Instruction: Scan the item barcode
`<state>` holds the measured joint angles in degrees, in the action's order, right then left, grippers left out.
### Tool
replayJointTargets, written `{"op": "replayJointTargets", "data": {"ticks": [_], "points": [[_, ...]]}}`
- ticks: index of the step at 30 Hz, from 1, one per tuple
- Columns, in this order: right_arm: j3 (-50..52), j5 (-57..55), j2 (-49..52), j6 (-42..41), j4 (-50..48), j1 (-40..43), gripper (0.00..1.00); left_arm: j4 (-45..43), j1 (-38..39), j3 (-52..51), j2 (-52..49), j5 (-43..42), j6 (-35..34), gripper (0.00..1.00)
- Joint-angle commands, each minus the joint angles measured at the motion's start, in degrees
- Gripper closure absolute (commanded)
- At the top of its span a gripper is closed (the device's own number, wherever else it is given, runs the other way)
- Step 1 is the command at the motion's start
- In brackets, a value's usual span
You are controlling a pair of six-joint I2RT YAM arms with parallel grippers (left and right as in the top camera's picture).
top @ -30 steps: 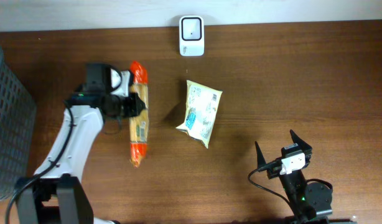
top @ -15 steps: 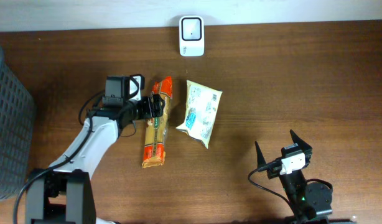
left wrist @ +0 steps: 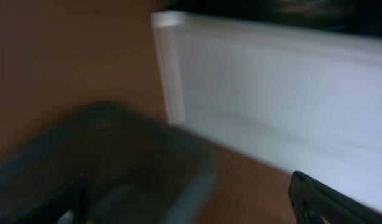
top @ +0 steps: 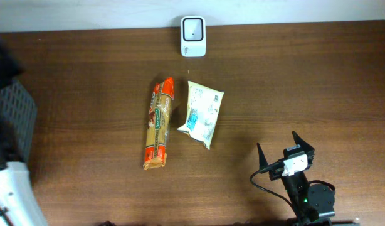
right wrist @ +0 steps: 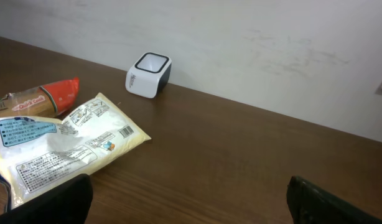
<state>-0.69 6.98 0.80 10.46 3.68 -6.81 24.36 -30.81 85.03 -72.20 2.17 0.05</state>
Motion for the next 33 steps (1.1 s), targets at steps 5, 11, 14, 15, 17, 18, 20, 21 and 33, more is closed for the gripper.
{"op": "replayJointTargets", "data": {"ticks": [5, 11, 14, 15, 17, 18, 20, 21, 33], "points": [[0.4, 0.3, -0.4, -0.7, 0.2, -0.3, 0.02, 1.9, -15.7, 0.4, -14.6, 8.5, 4.8, 0.01], [0.4, 0.3, -0.4, -0.7, 0.2, -0.3, 0.02, 8.2, -18.8, 0.4, -27.8, 15.7, 6.9, 0.03], [0.4, 0.3, -0.4, -0.7, 0.2, -0.3, 0.02, 9.5, -20.3, 0.4, -32.7, 17.2, 10.4, 0.09], [0.4, 0.3, -0.4, -0.7, 0.2, -0.3, 0.02, 9.3, -21.1, 0.4, -33.8, 17.2, 10.9, 0.09], [0.4, 0.3, -0.4, -0.7, 0.2, -0.3, 0.02, 8.7, -22.8, 0.4, -35.6, 17.1, 11.8, 0.11], [0.4, 0.3, -0.4, -0.7, 0.2, -0.3, 0.02, 8.0, -23.8, 0.4, -37.0, 17.0, 13.9, 0.12], [0.4, 0.3, -0.4, -0.7, 0.2, -0.3, 0.02, 6.9, -24.9, 0.4, -38.9, 17.0, 17.9, 0.15], [0.4, 0.3, -0.4, -0.7, 0.2, -0.3, 0.02, 6.3, -25.3, 0.4, -39.6, 17.1, 17.9, 0.16], [0.4, 0.3, -0.4, -0.7, 0.2, -0.3, 0.02, -1.4, -27.3, 0.4, -43.3, 16.9, 24.1, 0.26]]}}
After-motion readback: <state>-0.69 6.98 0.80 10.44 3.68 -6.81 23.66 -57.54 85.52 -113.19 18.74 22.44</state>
